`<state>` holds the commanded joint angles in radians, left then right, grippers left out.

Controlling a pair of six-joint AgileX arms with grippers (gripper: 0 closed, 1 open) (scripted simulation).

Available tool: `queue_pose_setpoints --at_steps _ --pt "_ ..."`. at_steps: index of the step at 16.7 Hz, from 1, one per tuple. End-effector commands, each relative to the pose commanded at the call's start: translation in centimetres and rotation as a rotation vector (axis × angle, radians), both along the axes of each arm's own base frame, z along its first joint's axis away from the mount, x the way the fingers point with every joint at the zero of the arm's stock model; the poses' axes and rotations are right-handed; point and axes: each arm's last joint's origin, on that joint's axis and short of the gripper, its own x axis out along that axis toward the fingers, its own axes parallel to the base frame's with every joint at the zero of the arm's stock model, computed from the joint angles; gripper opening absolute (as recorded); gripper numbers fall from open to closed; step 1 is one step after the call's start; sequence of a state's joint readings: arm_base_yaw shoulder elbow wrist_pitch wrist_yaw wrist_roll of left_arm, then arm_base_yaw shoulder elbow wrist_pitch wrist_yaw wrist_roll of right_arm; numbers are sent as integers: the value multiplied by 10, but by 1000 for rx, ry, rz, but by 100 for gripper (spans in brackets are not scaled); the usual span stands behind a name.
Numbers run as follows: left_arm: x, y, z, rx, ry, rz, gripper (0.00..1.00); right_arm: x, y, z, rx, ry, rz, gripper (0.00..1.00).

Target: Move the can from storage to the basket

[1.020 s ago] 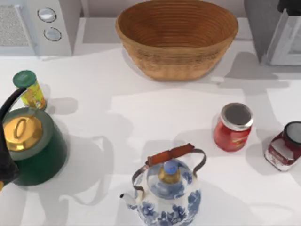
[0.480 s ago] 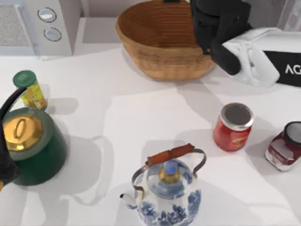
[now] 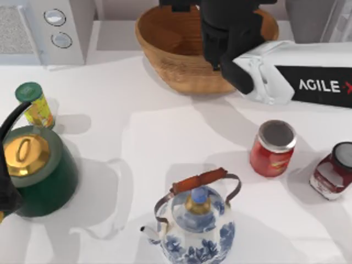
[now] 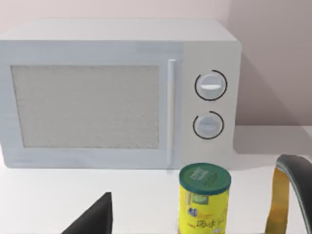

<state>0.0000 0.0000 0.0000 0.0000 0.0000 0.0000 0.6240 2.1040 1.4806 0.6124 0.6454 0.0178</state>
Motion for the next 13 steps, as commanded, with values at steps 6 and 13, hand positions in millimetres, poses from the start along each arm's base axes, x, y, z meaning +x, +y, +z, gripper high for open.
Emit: queue_pose_setpoints --at_steps 6,13 --pt "0 0 0 0 0 0 100 18 0 -9 -2 3 -1 0" --pt "0 0 0 0 0 0 100 23 0 -10 0 0 0 15"
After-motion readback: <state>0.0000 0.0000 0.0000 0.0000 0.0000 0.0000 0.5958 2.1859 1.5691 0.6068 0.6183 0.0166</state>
